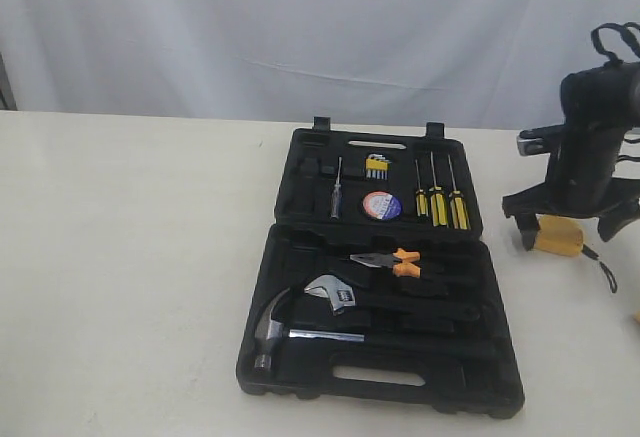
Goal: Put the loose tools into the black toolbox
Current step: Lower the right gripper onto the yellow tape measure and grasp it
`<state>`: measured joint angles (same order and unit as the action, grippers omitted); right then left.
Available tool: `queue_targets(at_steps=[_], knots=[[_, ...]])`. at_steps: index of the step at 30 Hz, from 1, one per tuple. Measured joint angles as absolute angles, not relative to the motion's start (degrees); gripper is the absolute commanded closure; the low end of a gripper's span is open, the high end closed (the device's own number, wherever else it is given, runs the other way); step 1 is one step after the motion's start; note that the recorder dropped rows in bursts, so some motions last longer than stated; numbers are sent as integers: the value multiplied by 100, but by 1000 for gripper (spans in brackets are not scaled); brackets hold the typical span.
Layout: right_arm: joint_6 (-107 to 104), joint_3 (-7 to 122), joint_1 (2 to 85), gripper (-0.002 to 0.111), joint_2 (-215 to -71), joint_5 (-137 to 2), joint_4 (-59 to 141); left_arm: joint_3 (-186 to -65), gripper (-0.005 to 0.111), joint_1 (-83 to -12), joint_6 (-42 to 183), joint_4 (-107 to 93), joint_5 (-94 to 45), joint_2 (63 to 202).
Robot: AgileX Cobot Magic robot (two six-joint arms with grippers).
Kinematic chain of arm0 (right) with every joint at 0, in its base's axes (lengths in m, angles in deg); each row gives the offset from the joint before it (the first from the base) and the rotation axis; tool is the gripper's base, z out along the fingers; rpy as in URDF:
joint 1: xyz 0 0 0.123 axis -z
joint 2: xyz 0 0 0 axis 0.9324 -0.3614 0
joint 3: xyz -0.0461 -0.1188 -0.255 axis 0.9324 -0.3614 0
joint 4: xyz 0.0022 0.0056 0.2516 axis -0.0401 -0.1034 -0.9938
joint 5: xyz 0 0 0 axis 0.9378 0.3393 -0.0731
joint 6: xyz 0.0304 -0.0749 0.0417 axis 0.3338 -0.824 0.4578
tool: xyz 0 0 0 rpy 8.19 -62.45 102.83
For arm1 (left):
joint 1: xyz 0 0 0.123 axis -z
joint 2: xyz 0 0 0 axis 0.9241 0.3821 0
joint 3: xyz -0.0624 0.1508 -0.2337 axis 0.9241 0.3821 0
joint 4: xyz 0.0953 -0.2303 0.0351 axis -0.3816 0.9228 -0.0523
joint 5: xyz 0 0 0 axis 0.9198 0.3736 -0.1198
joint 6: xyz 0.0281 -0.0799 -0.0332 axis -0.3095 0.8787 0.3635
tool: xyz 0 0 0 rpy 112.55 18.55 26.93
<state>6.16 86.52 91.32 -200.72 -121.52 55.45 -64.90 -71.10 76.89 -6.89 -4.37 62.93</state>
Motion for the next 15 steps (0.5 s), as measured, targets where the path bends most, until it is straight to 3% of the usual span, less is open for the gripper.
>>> queue_targets(at_steps=[9, 11, 15], knots=[[-107, 8716, 9320, 18, -20231, -11813, 4376, -6490, 107, -7110, 7689, -689, -437, 6293], [-140, 8743, 9320, 26, -20260, -11800, 4326, -6490, 107, -7110, 7689, -689, -437, 6293], [-149, 8753, 9320, 53, -20286, -11791, 4222, -6490, 107, -7110, 7689, -689, -437, 6293]])
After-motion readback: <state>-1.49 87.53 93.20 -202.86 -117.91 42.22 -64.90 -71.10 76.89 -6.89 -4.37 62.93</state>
